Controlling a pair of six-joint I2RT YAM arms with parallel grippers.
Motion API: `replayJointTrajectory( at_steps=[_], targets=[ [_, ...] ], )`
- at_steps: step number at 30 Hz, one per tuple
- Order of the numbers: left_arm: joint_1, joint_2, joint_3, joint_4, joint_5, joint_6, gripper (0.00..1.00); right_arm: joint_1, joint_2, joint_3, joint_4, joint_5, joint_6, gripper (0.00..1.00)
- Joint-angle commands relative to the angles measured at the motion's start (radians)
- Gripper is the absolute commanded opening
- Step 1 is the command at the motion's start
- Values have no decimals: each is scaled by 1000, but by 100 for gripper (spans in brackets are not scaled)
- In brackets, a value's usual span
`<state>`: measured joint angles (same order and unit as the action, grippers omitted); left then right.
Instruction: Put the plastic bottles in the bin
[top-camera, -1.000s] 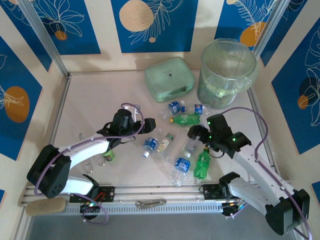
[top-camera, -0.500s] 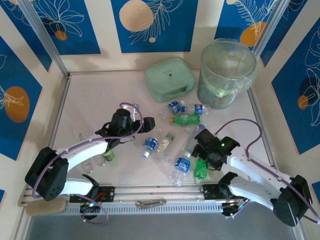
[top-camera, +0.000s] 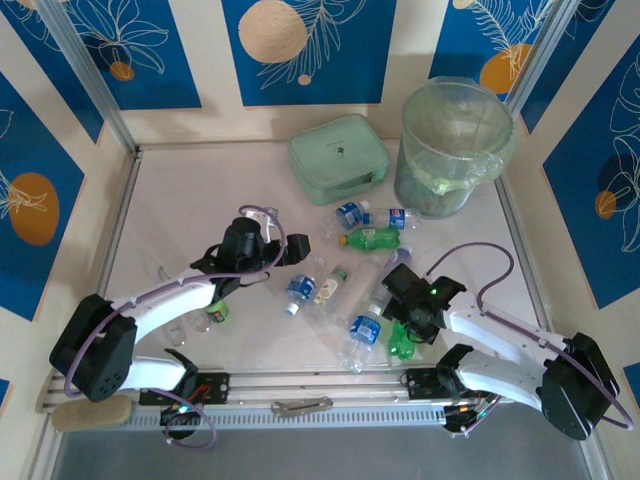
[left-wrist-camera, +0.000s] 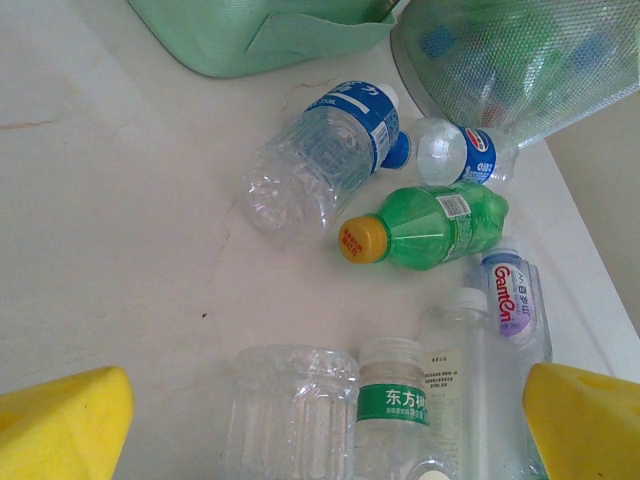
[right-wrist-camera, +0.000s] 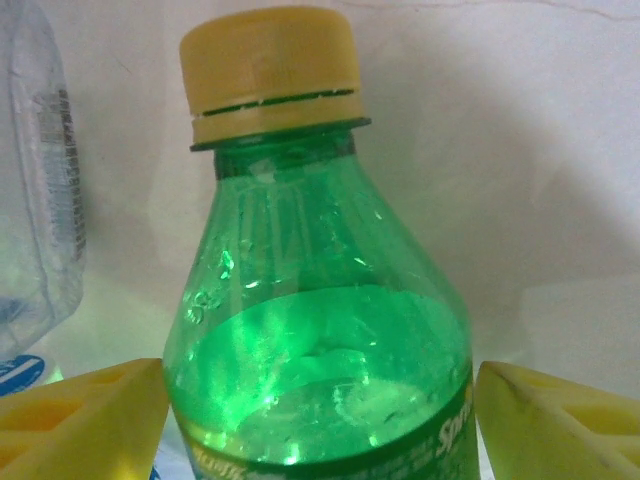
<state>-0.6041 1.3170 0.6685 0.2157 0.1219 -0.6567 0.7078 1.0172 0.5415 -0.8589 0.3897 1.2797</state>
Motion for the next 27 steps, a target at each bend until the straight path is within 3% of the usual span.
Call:
replayJointTrajectory(
  at_steps=[1, 19, 27],
  targets=[
    [8, -9, -9, -13, -11, 1, 99, 2, 17, -18, 38, 10, 12, 80],
    [7, -39, -22, -30, -31, 7, 99, -25, -10, 4, 30, 42, -49, 59],
    [10, -56, -26, -42, -67, 20, 99, -225, -150, 121, 62, -11, -282, 55]
  ],
)
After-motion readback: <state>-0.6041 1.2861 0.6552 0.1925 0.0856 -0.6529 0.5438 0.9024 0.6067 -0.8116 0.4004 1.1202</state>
